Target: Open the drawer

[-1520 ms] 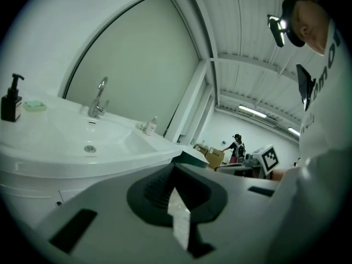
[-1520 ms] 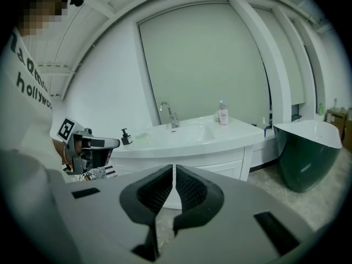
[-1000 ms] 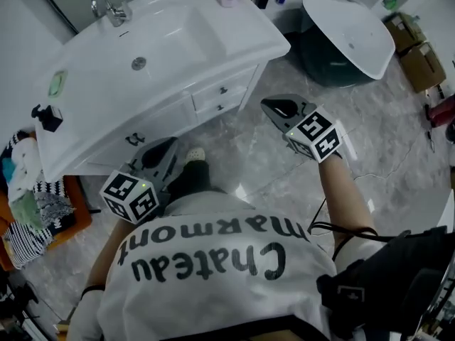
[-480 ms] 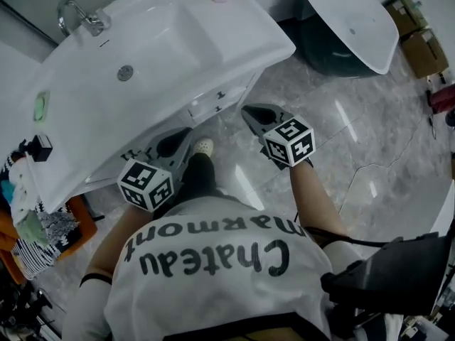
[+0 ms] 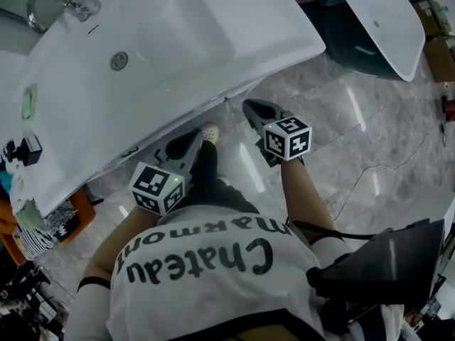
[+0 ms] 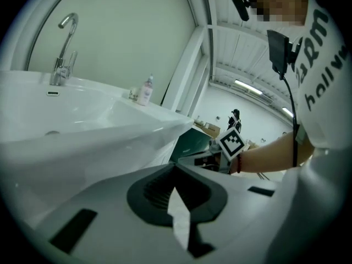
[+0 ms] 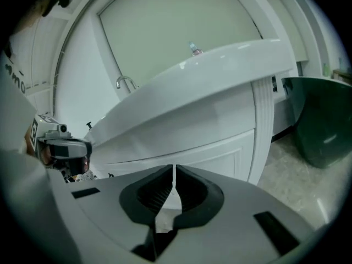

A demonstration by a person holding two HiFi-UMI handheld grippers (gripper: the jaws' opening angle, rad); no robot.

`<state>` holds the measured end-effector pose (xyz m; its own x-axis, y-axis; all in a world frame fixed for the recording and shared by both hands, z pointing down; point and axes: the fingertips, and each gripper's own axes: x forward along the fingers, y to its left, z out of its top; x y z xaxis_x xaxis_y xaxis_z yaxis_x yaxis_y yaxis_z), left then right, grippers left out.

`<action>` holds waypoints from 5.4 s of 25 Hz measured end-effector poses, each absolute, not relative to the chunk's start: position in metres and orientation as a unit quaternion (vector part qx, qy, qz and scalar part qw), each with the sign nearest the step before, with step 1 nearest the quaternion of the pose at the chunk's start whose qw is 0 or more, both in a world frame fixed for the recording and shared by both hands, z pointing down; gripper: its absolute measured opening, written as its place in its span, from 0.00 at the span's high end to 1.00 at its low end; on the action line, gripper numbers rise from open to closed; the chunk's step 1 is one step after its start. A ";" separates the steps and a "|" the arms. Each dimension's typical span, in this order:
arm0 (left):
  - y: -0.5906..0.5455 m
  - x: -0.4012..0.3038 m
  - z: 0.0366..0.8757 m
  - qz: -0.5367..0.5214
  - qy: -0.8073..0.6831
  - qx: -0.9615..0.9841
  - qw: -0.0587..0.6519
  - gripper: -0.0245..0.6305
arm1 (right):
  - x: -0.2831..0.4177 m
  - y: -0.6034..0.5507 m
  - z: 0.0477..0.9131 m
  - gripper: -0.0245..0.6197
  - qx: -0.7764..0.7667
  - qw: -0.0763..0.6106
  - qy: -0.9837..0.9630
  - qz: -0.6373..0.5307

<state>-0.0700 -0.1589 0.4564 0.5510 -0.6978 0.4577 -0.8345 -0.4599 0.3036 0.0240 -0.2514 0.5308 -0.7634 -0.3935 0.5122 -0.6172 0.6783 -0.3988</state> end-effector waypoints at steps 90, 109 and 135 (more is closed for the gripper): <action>-0.087 -0.061 0.529 0.253 -0.408 0.828 0.287 0.95 | 0.045 -0.216 0.699 0.74 0.284 0.384 -0.828 0.294; -0.082 -0.064 0.536 0.254 -0.409 0.832 0.277 0.95 | 0.062 -0.188 0.690 0.74 0.279 0.395 -0.823 0.298; -0.059 -0.081 0.546 0.240 -0.420 0.825 0.293 0.95 | 0.081 -0.159 0.685 0.74 0.290 0.405 -0.814 0.297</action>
